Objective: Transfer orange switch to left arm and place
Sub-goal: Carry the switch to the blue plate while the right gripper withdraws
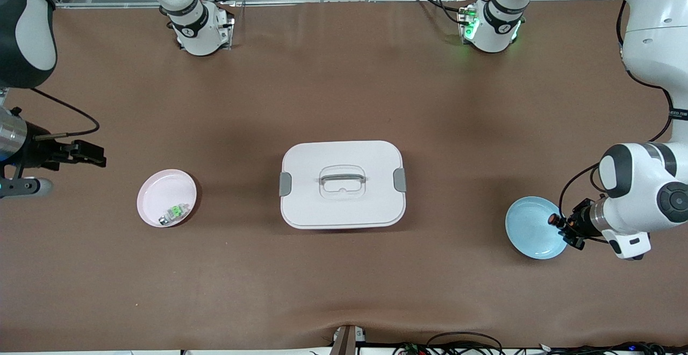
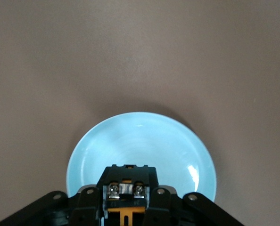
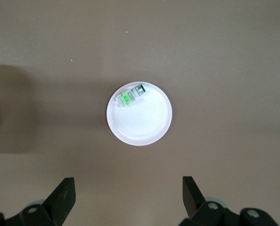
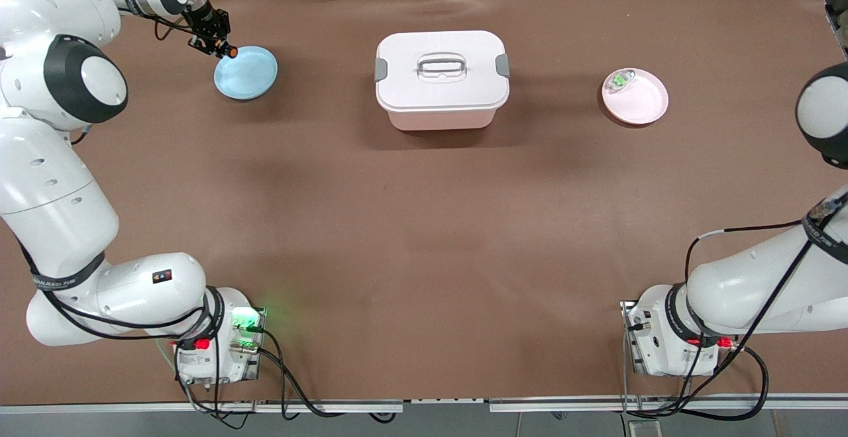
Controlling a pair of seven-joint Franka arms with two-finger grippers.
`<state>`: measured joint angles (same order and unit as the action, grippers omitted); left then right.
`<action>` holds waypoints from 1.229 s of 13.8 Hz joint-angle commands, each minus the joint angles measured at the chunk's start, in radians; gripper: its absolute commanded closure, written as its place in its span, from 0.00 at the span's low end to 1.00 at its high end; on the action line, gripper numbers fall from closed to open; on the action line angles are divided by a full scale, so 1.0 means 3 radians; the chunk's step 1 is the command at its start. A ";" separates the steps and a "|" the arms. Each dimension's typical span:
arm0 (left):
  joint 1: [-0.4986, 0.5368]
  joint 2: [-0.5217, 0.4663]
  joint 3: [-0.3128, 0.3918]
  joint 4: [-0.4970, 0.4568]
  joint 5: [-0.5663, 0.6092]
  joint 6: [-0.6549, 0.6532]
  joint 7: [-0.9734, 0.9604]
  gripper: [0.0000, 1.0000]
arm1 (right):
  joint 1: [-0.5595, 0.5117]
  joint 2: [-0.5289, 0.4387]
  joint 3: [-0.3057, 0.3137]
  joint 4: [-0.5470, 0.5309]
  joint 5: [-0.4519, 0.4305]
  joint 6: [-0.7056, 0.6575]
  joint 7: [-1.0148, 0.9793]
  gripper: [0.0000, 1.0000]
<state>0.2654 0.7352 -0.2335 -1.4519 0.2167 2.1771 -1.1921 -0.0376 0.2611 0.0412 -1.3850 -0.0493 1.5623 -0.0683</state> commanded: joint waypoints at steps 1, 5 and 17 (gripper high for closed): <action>-0.0046 0.0111 0.0027 0.0079 0.0096 0.0136 -0.0545 1.00 | -0.0115 -0.0262 0.0042 -0.0353 0.0107 0.0120 0.0044 0.00; -0.0051 0.0203 0.0027 0.0064 0.0096 0.0142 -0.0740 1.00 | -0.0217 -0.0262 0.0042 -0.0323 0.0440 0.0126 0.0323 0.00; -0.0097 0.0372 0.0032 0.0069 0.0147 0.0142 -0.0776 0.46 | -0.0330 -0.0292 0.0052 0.0189 0.0339 -0.0339 0.0381 0.00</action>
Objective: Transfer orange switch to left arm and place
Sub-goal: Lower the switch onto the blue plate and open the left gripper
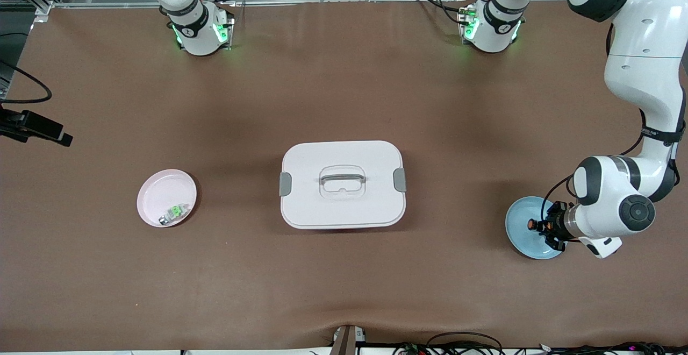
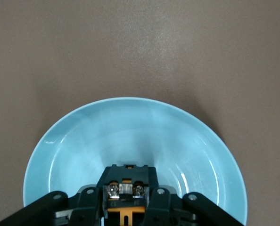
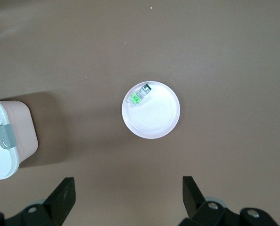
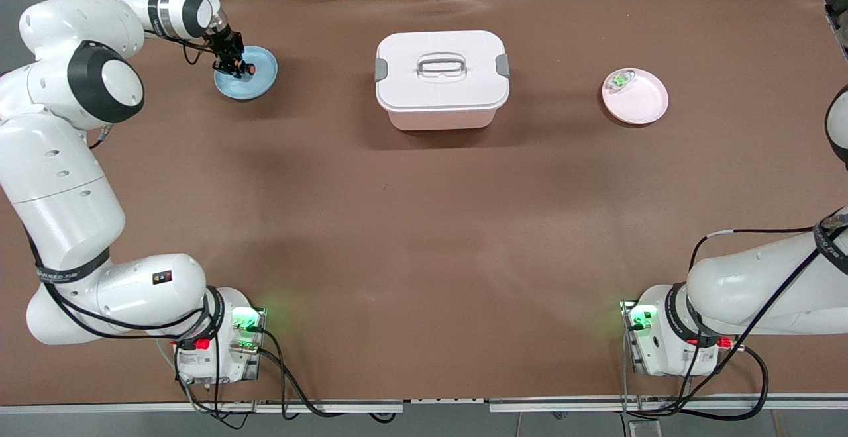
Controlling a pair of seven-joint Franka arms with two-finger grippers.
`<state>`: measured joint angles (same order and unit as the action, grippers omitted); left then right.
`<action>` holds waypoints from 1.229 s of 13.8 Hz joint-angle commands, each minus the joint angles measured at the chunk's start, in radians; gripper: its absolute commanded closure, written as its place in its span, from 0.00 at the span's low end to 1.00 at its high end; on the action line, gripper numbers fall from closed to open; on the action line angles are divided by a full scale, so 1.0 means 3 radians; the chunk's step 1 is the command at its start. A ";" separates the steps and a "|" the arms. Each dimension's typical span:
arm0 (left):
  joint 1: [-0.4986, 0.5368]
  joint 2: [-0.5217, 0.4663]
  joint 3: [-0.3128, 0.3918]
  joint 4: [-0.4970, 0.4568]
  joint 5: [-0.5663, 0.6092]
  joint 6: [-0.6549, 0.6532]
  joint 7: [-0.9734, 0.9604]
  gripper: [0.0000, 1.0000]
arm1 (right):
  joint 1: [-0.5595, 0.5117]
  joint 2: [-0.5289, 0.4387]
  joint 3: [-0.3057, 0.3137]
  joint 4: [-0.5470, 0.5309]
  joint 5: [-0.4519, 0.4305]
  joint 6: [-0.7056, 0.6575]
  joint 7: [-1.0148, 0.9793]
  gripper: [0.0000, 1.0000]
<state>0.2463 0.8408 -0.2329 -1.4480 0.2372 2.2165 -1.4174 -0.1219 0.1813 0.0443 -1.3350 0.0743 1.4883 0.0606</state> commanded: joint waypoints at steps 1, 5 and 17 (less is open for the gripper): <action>-0.0034 0.0015 0.0030 0.0061 0.0079 0.0011 -0.0015 0.24 | -0.0054 -0.0031 0.0041 0.0022 -0.0195 -0.0098 -0.0059 0.00; -0.0039 -0.0005 0.0030 0.0066 0.0084 0.0011 -0.0031 0.00 | -0.0059 -0.0113 0.0036 -0.0014 -0.0263 -0.0109 -0.0059 0.00; 0.0017 -0.0159 0.0014 0.0051 0.0621 -0.0153 0.0485 0.00 | 0.0232 -0.0257 -0.0193 -0.0167 -0.0212 -0.0129 -0.0059 0.00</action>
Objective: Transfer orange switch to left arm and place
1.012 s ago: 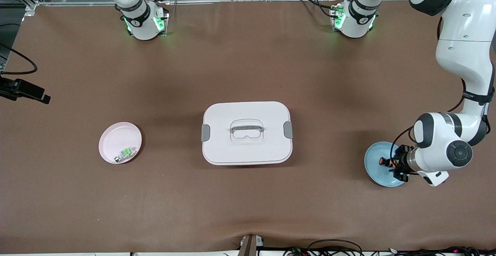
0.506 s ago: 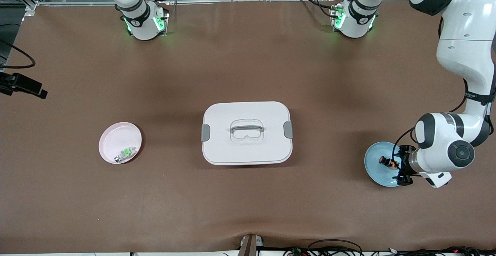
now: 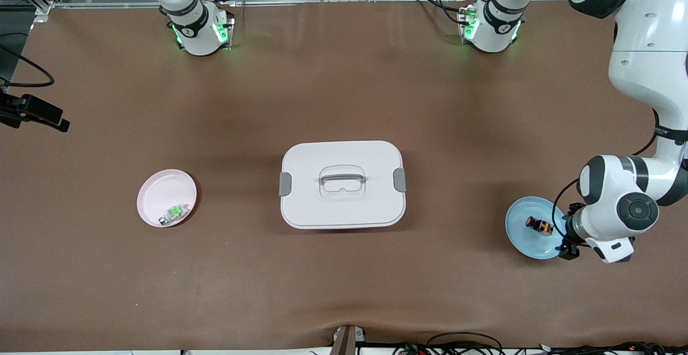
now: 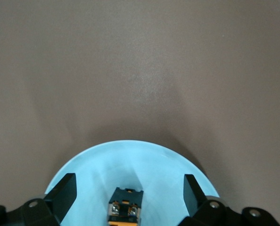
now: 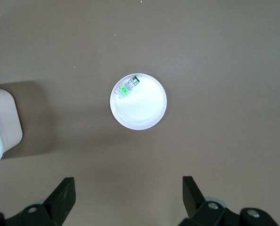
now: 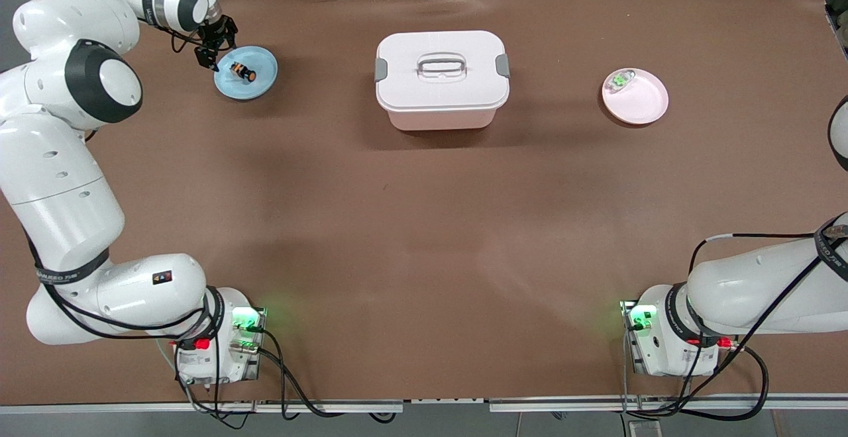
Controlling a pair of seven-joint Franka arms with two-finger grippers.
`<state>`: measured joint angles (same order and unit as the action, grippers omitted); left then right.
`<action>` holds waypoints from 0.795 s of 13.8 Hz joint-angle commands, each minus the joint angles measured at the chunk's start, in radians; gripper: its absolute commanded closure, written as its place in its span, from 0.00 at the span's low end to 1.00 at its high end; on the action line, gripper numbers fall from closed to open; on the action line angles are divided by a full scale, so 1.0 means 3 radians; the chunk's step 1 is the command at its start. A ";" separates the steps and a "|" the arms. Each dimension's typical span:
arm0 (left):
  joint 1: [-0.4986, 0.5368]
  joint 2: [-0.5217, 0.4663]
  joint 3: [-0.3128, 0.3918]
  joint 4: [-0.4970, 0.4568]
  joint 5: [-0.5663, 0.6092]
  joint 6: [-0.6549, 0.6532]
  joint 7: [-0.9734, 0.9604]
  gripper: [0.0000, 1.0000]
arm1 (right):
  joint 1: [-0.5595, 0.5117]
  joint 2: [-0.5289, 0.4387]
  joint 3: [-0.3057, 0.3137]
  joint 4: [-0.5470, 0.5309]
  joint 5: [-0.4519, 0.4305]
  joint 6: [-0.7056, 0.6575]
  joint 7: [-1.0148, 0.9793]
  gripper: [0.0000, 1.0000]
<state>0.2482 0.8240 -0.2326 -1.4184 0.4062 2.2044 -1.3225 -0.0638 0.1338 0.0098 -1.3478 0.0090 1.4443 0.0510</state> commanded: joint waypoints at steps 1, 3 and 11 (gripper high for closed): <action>0.0037 -0.0159 0.0008 -0.0053 0.0062 -0.0158 0.0276 0.00 | 0.0049 -0.0134 -0.0114 -0.0170 0.0011 0.0023 -0.0027 0.00; 0.0078 -0.0220 0.0008 -0.0063 0.0062 -0.0286 0.0633 0.00 | 0.0059 -0.0216 -0.0130 -0.0293 0.0016 0.0074 -0.0022 0.00; 0.0262 -0.0854 0.0187 -0.0518 -0.0213 -0.0353 0.2616 0.00 | 0.0075 -0.0543 -0.0155 -0.0754 0.0098 0.0452 0.0060 0.00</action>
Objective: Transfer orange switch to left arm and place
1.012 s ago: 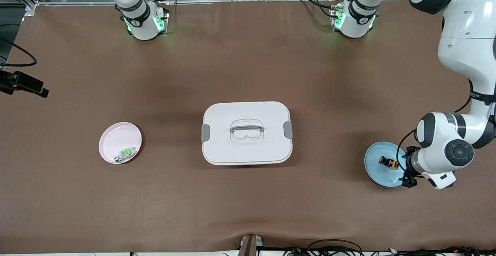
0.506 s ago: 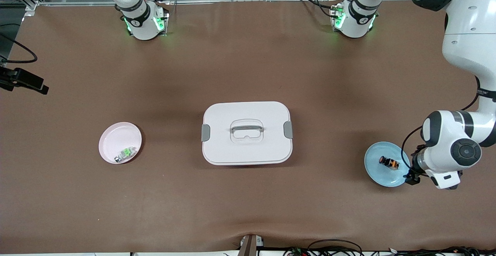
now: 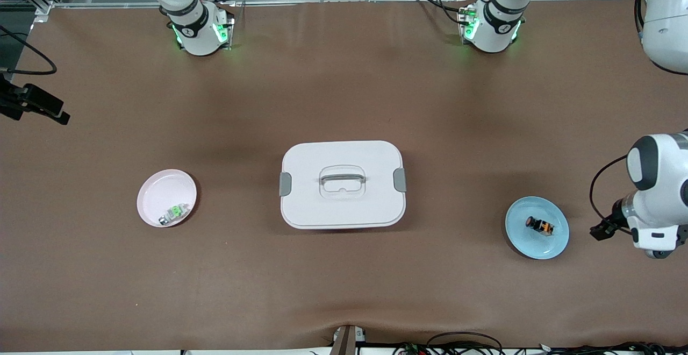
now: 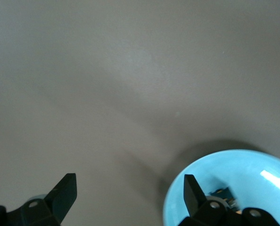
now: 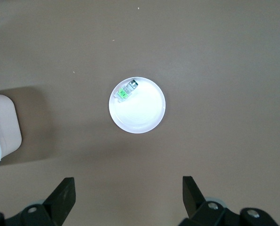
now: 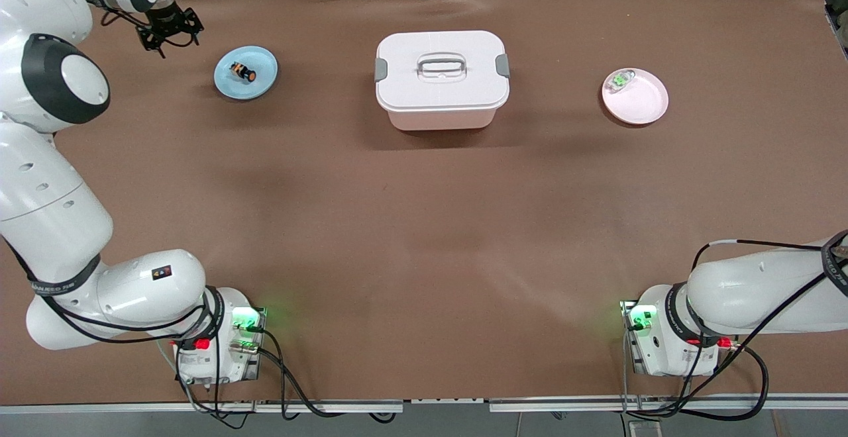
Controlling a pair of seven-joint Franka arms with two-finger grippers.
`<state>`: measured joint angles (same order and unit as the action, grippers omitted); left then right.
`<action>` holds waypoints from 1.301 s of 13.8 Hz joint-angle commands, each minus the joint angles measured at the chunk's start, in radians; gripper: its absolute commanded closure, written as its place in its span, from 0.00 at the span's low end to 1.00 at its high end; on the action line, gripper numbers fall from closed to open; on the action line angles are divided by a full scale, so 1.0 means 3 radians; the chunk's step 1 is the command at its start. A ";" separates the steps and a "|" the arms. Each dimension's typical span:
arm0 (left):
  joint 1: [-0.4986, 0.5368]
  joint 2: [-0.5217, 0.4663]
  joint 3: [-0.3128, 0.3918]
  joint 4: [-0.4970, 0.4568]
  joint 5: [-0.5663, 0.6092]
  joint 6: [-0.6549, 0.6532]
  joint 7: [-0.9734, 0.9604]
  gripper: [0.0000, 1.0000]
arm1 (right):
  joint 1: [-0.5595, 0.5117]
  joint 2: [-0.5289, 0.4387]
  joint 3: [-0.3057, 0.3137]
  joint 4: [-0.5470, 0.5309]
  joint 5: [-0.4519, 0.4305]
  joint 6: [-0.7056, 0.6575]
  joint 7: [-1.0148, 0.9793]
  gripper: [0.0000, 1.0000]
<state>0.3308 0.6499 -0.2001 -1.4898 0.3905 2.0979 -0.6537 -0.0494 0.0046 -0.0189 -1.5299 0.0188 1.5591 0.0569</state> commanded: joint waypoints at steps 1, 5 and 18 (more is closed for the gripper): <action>-0.0024 -0.0345 0.0135 -0.0336 -0.0257 0.0007 0.0627 0.00 | 0.0026 -0.0112 -0.0060 -0.0147 0.0065 0.0065 0.0041 0.00; -0.0080 -0.0800 0.0217 -0.0704 -0.0417 0.0012 0.0972 0.00 | 0.0032 -0.0102 -0.0060 -0.0111 0.0060 0.0085 0.0036 0.00; -0.0366 -0.1976 0.0227 -0.1405 -0.0555 -0.0089 0.1494 0.00 | -0.0040 -0.0072 -0.0029 0.0027 0.0045 0.0029 0.0112 0.00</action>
<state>0.2623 0.1555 -0.1481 -1.8515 0.2436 2.0935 -0.2261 -0.0527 -0.0062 -0.0298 -1.5264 0.0256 1.5814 0.1030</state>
